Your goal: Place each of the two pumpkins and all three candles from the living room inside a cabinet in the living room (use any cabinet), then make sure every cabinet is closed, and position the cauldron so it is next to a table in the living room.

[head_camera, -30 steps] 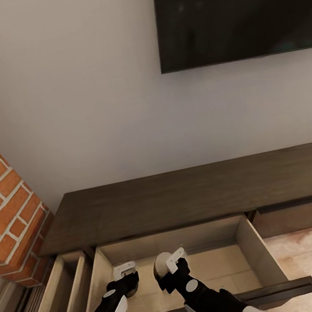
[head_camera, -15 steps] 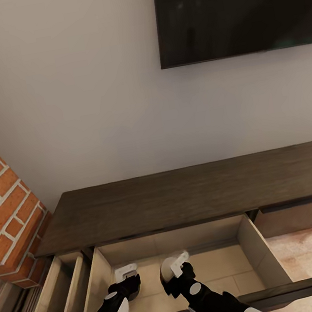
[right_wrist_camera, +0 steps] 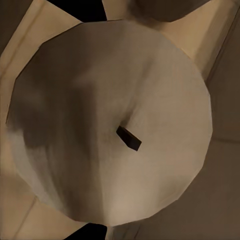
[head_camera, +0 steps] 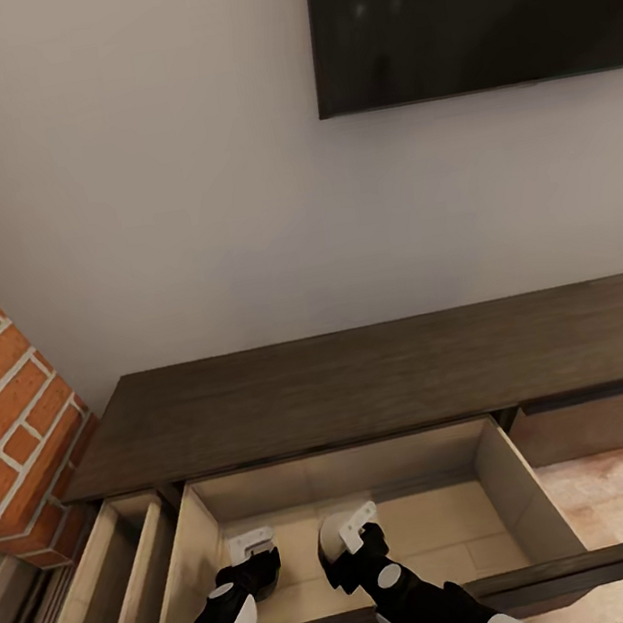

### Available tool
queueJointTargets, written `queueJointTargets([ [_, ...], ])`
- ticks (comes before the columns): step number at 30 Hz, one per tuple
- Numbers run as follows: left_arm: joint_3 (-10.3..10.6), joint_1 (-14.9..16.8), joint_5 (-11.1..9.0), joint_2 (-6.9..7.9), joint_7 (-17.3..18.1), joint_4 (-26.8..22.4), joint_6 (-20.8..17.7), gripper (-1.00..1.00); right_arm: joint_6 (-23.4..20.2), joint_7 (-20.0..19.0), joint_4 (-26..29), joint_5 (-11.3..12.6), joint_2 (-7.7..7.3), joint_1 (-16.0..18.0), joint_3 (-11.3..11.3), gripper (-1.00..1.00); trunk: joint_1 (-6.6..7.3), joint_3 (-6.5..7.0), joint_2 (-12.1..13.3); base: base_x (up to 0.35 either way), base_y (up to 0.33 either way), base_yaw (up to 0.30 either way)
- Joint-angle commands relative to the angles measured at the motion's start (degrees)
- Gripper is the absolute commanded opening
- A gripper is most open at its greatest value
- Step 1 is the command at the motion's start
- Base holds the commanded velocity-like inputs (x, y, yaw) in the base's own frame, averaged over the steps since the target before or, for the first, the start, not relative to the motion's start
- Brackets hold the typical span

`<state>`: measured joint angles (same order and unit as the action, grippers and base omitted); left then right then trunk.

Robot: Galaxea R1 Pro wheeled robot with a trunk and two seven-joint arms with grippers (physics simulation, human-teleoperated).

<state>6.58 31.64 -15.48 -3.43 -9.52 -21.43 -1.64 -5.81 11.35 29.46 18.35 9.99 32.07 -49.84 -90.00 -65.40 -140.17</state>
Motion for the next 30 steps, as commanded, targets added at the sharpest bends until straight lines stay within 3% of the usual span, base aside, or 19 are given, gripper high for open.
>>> queueJointTargets([
  [1,0.0,0.0,0.2,0.0,-0.1,0.0,0.0,-1.0,0.0,0.0,0.0,-0.1,0.0,0.0,0.0,-1.0,-0.22,-0.18,-0.4,0.0,0.0,0.0],
  [8,0.0,0.0,0.2,0.0,-0.1,0.0,0.0,-1.0,0.3,0.0,0.2,-0.2,0.0,0.0,0.0,-1.0,-1.69,-1.45,-3.1,0.0,0.0,0.0],
  [14,-0.1,0.0,0.1,0.13,-0.1,0.0,0.0,-1.0,0.6,0.0,0.2,-0.2,0.0,0.0,-0.1,-1.0,-1.69,-1.45,-3.1,0.0,0.0,0.0],
  [22,0.1,0.0,0.2,0.23,-0.1,-4.6,-1.7,-1.0,0.5,0.1,4.0,0.6,0.0,3.4,1.9,-1.0,-1.67,-1.43,-3.1,0.0,0.0,0.0],
  [30,0.1,-0.2,0.3,0.52,-0.1,-7.2,-4.0,-1.0,-0.1,1.8,4.8,2.5,0.0,3.7,4.6,-1.0,-1.67,-1.44,-3.1,0.0,0.0,0.0],
])
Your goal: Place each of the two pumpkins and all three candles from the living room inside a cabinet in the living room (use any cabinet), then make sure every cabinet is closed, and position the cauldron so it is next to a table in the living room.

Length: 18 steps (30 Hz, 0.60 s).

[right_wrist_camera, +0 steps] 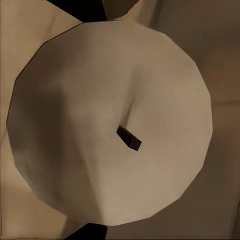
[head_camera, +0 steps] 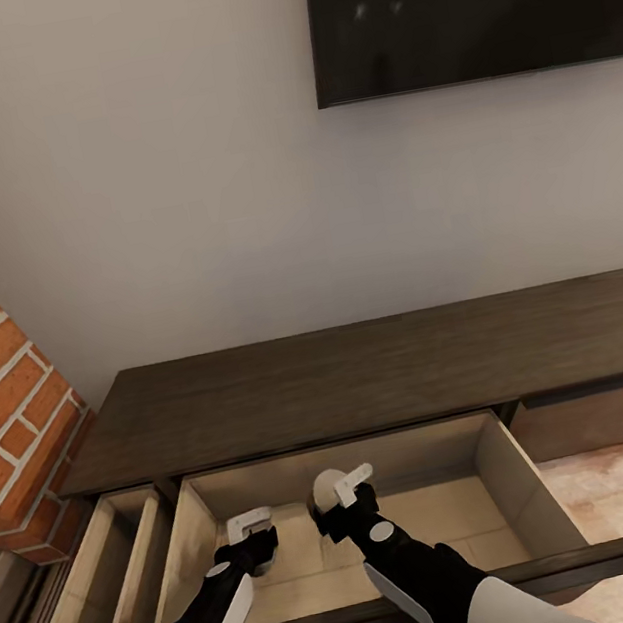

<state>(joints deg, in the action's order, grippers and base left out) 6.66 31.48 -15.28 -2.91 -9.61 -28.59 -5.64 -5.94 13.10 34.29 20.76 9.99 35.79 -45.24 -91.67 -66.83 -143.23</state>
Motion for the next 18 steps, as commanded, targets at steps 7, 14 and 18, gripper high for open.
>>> queueJointTargets([
  [7,-0.2,0.0,0.1,0.01,-0.1,-2.3,-2.1,-1.0,-0.8,2.3,0.0,1.8,0.01,0.1,0.4,-1.0,0.0,-0.51,0.0,0.0,0.0,0.0],
  [14,-0.3,0.0,0.1,-0.03,-0.1,-6.8,-10.2,-1.0,-5.5,5.4,-0.3,1.9,0.01,0.1,1.6,-1.0,0.0,-1.15,0.0,0.0,0.0,0.0],
  [18,-0.3,0.0,0.0,-0.09,-0.1,-6.5,-10.3,-1.0,-5.6,5.4,-0.6,1.9,0.01,0.1,1.7,-1.0,0.0,-1.52,0.0,0.0,0.0,0.0],
])
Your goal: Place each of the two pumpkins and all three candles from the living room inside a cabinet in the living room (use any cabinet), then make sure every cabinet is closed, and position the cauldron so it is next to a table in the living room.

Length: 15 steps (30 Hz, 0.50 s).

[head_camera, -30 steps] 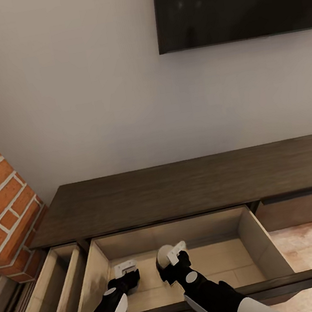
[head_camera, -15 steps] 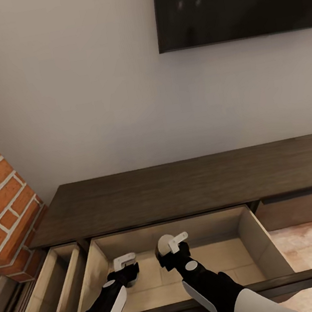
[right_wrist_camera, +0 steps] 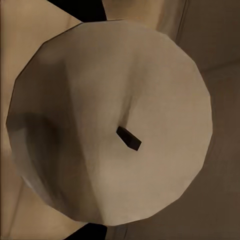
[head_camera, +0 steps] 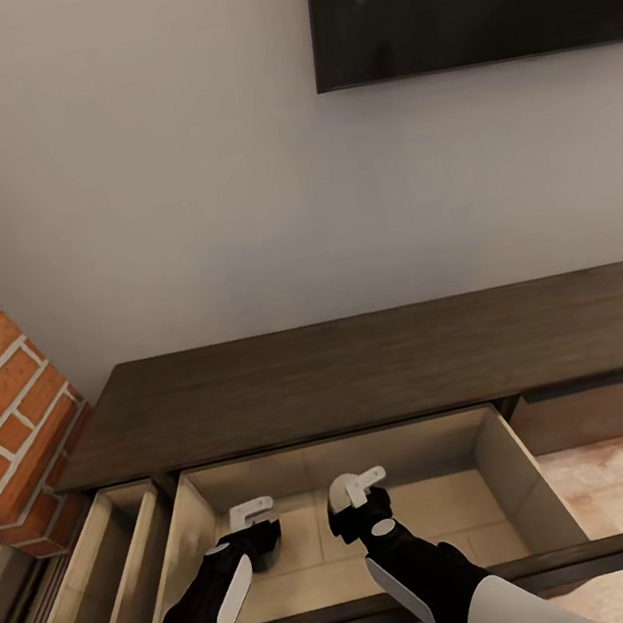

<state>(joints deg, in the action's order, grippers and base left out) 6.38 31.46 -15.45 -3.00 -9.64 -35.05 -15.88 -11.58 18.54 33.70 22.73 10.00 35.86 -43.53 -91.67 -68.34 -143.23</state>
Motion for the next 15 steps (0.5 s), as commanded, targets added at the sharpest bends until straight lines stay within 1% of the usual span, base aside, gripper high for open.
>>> queueJointTargets([
  [1,0.0,0.0,0.2,0.0,0.0,0.0,0.0,-1.0,0.0,0.0,0.0,-0.1,0.0,0.0,0.0,-1.0,0.0,-0.09,0.0,0.0,0.0,0.0],
  [15,0.0,0.0,0.2,0.01,0.0,0.1,0.0,-1.0,-0.1,0.0,0.1,-0.2,0.0,0.0,0.0,-1.0,0.0,-1.37,0.0,0.0,0.0,0.0],
])
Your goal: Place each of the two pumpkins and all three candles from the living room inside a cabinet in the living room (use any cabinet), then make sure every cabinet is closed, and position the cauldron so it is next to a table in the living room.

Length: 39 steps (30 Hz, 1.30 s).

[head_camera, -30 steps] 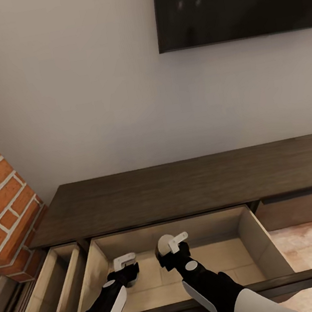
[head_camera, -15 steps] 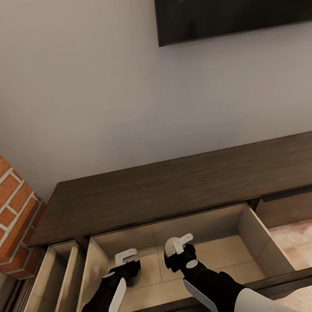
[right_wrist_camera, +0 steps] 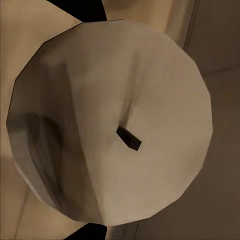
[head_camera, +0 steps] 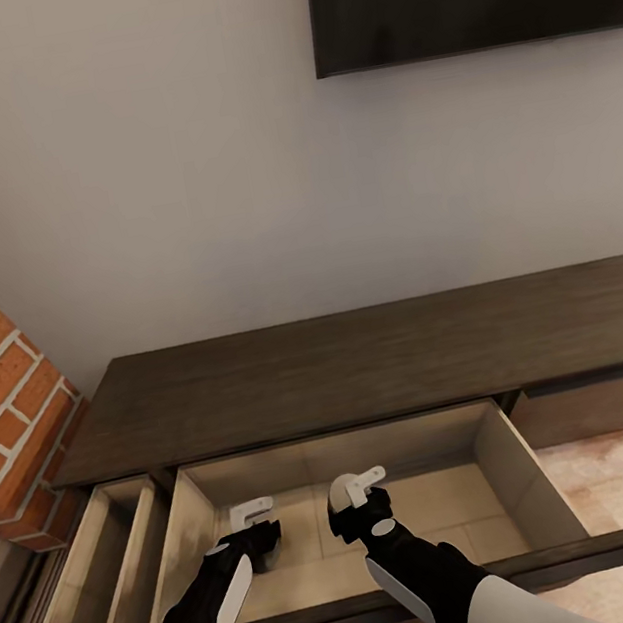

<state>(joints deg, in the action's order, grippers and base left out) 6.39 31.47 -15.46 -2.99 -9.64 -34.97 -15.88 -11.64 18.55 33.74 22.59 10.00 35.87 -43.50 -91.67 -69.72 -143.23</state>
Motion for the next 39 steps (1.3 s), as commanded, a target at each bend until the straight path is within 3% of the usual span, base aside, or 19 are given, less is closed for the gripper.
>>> queueJointTargets([
  [1,0.0,0.0,0.2,0.0,0.0,0.0,0.0,-1.0,0.0,0.0,0.0,-0.1,0.0,0.0,0.0,-1.0,0.0,-0.09,0.0,0.0,0.0,0.0],
  [18,-0.1,0.1,0.1,-0.05,0.0,0.1,-0.1,-1.0,-0.2,0.2,0.5,0.0,0.0,0.3,0.0,-1.0,0.0,-1.65,0.0,0.0,0.0,0.0],
  [23,-0.1,0.3,0.0,-0.22,-0.1,0.2,-1.8,-1.0,-4.3,0.2,0.6,0.1,0.0,1.4,0.0,-1.0,0.0,-2.11,0.0,0.0,0.0,0.0],
  [39,-0.1,0.3,0.0,-0.09,-0.1,0.0,-3.4,-1.0,-4.8,0.2,0.5,0.0,0.0,1.7,0.0,-1.0,0.0,-3.57,0.0,0.0,0.0,0.0],
])
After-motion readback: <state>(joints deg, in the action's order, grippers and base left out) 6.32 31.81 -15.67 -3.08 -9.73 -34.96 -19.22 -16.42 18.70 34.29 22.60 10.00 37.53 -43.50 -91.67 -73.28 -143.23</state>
